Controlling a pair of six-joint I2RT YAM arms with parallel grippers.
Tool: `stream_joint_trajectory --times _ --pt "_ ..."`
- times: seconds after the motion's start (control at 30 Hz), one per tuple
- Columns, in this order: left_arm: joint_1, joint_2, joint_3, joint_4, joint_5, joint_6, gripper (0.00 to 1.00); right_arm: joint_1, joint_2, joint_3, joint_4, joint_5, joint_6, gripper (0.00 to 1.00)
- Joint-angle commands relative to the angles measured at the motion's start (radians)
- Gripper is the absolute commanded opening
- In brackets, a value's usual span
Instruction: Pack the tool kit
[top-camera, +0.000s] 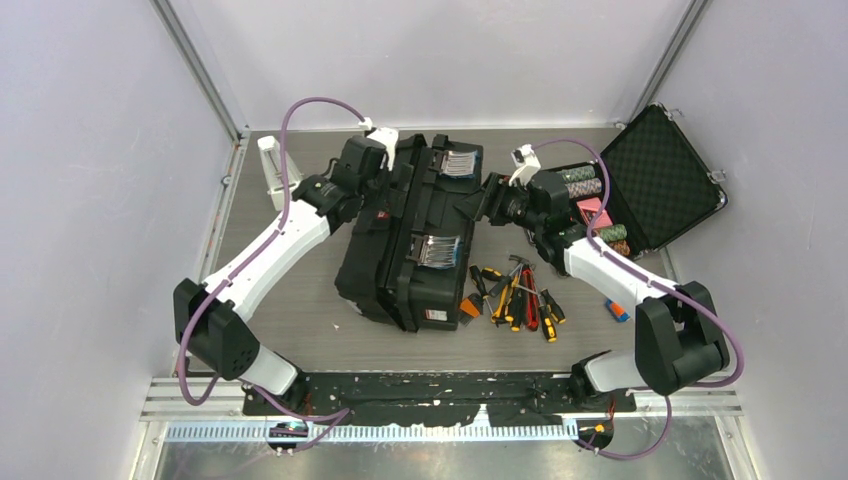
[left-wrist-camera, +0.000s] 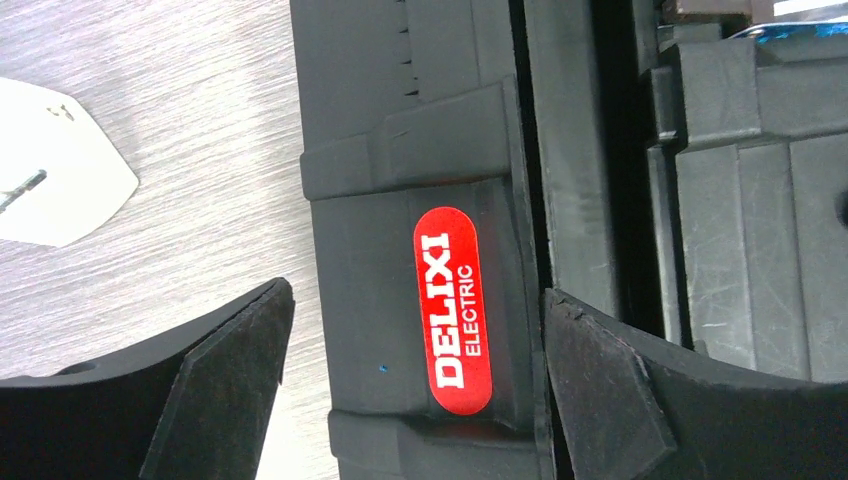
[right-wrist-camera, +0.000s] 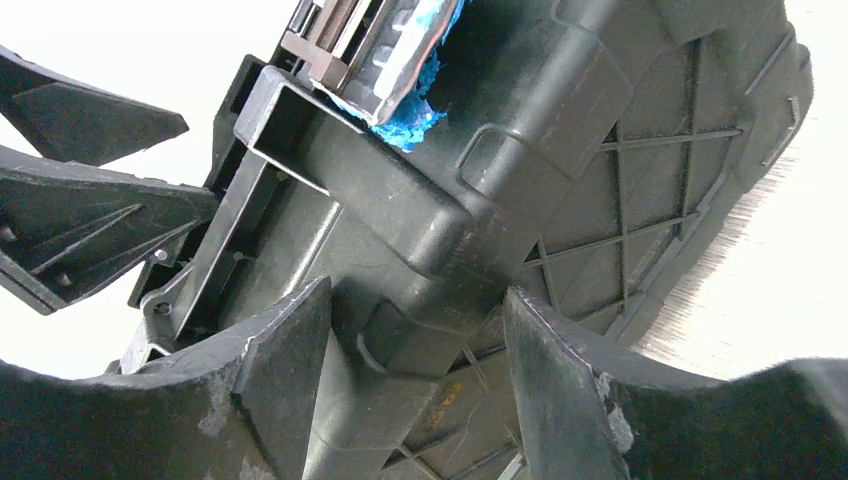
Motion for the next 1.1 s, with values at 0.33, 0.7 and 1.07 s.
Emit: stream_joint_trajectory --times 0.33,0.7,1.07 --pt "0.080 -0.080 -0.019 -0.018 -0.073 0.016 0.83 -0.018 0.105 -0.068 -0.211 0.104 -0.078 0.66" --pt "0.084 -0.065 0.005 -0.028 -0.024 0.001 1.00 -0.019 0.117 -0.062 -0.199 0.080 -0.073 0.66" --pt "-0.007 0.011 0.068 -0.077 -0.162 0.039 0.98 -0.020 0.119 -0.063 -0.191 0.070 -0.069 0.66"
